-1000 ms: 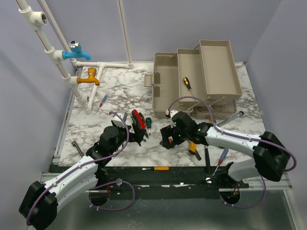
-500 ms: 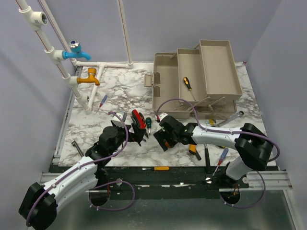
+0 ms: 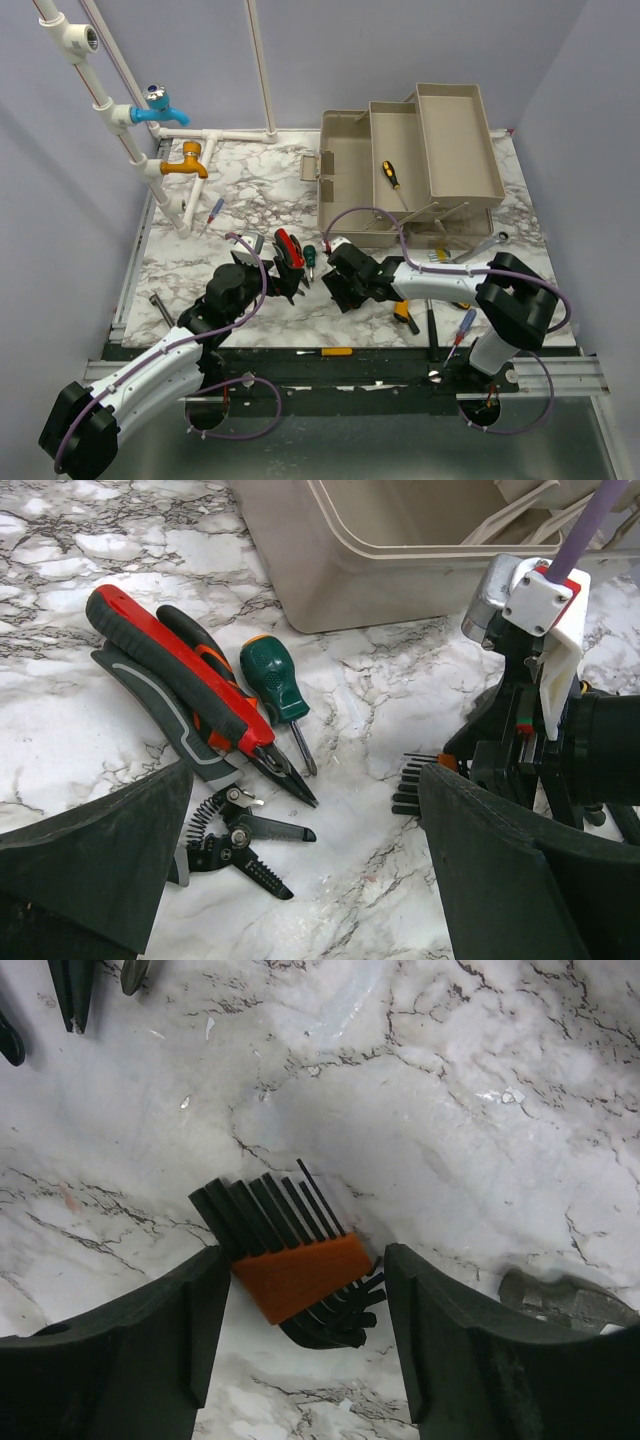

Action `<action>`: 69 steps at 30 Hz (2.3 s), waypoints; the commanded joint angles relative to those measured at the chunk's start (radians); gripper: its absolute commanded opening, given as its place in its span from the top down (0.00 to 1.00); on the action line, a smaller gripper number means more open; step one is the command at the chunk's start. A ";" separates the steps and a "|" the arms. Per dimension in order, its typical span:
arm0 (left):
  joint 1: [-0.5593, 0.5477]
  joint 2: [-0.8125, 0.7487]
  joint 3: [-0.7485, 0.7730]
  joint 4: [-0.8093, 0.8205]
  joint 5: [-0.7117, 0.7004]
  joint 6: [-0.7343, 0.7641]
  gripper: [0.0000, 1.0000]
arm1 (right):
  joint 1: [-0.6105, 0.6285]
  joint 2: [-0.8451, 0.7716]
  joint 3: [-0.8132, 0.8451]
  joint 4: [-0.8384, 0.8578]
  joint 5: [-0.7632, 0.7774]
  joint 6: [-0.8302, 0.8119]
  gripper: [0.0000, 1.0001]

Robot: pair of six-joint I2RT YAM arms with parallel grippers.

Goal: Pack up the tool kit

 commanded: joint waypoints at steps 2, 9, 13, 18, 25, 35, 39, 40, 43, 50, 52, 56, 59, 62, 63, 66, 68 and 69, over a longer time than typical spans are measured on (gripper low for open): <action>-0.006 -0.001 0.013 0.001 0.003 0.010 0.01 | 0.014 0.059 0.009 -0.046 0.116 0.080 0.43; -0.005 -0.011 0.007 -0.003 0.000 0.009 0.01 | 0.051 -0.017 -0.014 0.025 0.222 0.135 0.57; -0.005 -0.008 0.007 -0.001 0.003 0.009 0.01 | 0.052 -0.101 -0.041 0.064 0.236 0.147 0.60; -0.005 -0.002 0.008 0.002 0.009 0.007 0.01 | 0.052 -0.161 -0.045 0.059 0.246 0.148 0.60; -0.006 -0.010 0.006 -0.003 0.006 0.009 0.02 | 0.051 -0.151 -0.037 0.037 0.181 0.144 0.12; -0.005 -0.017 0.007 -0.003 0.008 0.008 0.02 | 0.052 0.005 0.044 -0.064 0.098 0.013 0.03; -0.006 -0.022 0.002 -0.004 0.010 0.006 0.01 | 0.051 0.066 0.084 -0.092 0.073 -0.039 0.06; -0.005 -0.024 0.002 -0.006 0.010 0.006 0.01 | 0.051 0.080 0.089 -0.098 0.074 -0.053 0.07; -0.005 -0.032 0.001 -0.008 0.007 0.006 0.02 | 0.051 0.101 0.094 -0.101 0.043 -0.097 0.08; -0.005 -0.034 0.001 -0.010 0.003 0.008 0.01 | 0.050 0.115 0.082 -0.087 -0.064 -0.096 0.25; -0.006 -0.034 -0.001 -0.010 0.002 0.008 0.02 | 0.050 0.101 0.063 -0.067 -0.098 -0.079 0.25; -0.006 -0.037 -0.001 -0.015 -0.004 0.008 0.01 | 0.050 0.075 0.026 -0.038 -0.118 -0.031 0.38; -0.005 -0.039 -0.002 -0.015 -0.006 0.007 0.01 | 0.048 0.070 0.007 -0.034 -0.110 -0.017 0.48; -0.005 -0.035 -0.001 -0.013 -0.004 0.007 0.01 | 0.048 0.075 -0.004 -0.045 -0.072 -0.013 0.51; -0.005 -0.034 0.000 -0.014 -0.004 0.009 0.02 | 0.050 0.075 -0.005 -0.049 -0.065 -0.012 0.54; -0.006 -0.038 0.002 -0.020 -0.007 0.009 0.01 | 0.050 0.085 0.008 -0.064 -0.029 -0.008 0.64; -0.006 -0.044 -0.002 -0.019 -0.010 0.010 0.01 | 0.050 0.097 0.027 -0.086 0.017 -0.014 0.73; -0.005 -0.044 -0.002 -0.018 -0.011 0.010 0.02 | 0.050 0.099 0.033 -0.092 0.062 -0.011 0.79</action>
